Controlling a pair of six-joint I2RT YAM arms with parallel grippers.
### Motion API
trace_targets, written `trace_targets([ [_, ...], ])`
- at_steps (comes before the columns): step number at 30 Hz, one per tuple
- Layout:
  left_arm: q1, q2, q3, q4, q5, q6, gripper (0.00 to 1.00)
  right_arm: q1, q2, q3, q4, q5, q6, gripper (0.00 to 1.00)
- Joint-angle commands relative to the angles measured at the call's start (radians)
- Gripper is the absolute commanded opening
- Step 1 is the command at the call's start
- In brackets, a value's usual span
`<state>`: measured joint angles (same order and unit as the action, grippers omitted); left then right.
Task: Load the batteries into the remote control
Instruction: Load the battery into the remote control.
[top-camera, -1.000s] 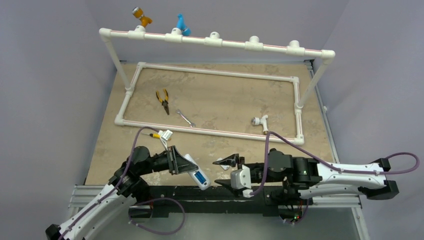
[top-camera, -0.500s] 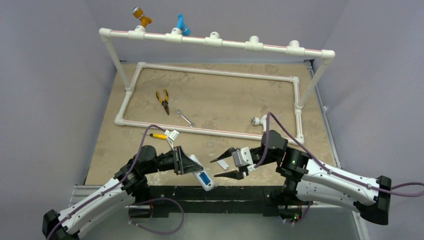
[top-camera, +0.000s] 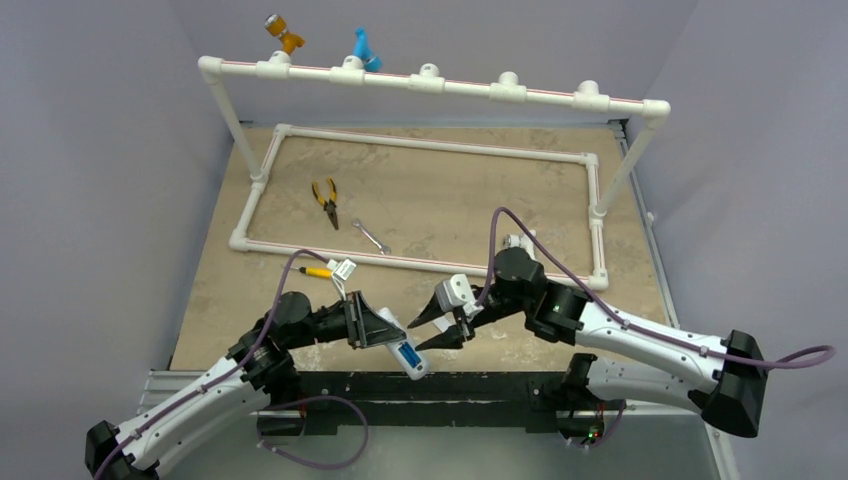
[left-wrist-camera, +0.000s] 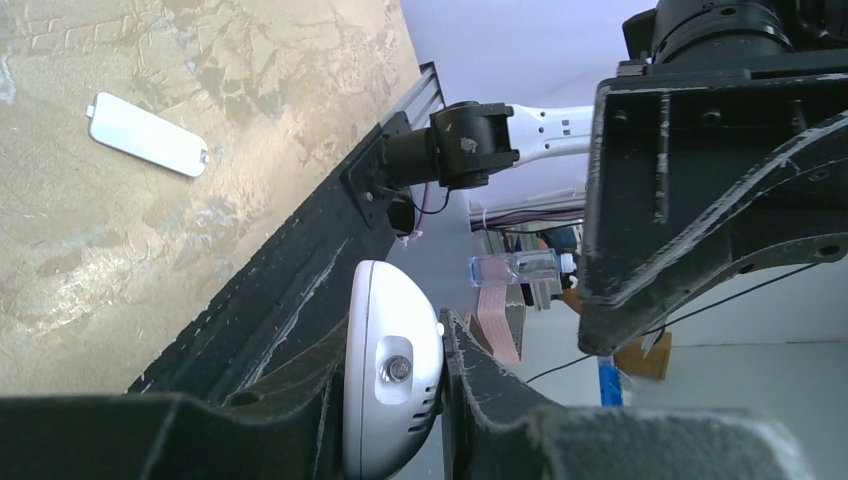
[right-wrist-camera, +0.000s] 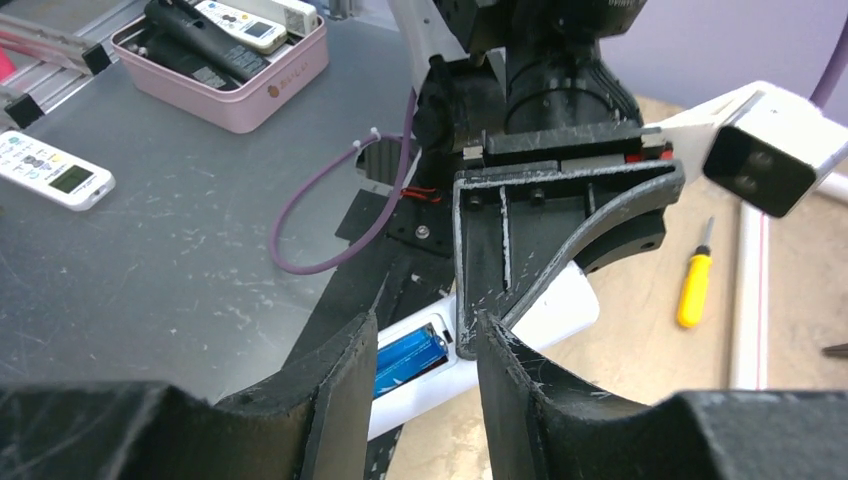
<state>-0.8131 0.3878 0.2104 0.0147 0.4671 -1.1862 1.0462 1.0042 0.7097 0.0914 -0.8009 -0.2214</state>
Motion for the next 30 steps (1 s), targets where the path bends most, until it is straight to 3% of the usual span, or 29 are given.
trace_targets([
  [1, -0.005, -0.015, 0.008, 0.072, -0.007, -0.005, 0.0, -0.002, -0.045, -0.016, 0.02, -0.001, -0.1, 0.39],
  [10, -0.005, 0.007, 0.013, 0.096, -0.001, -0.01, 0.0, 0.0, 0.044, 0.018, -0.03, -0.065, -0.186, 0.4],
  [30, -0.005, -0.004, 0.012, 0.091, 0.001, -0.013, 0.0, 0.062, 0.106, 0.045, -0.081, 0.011, -0.246, 0.36],
])
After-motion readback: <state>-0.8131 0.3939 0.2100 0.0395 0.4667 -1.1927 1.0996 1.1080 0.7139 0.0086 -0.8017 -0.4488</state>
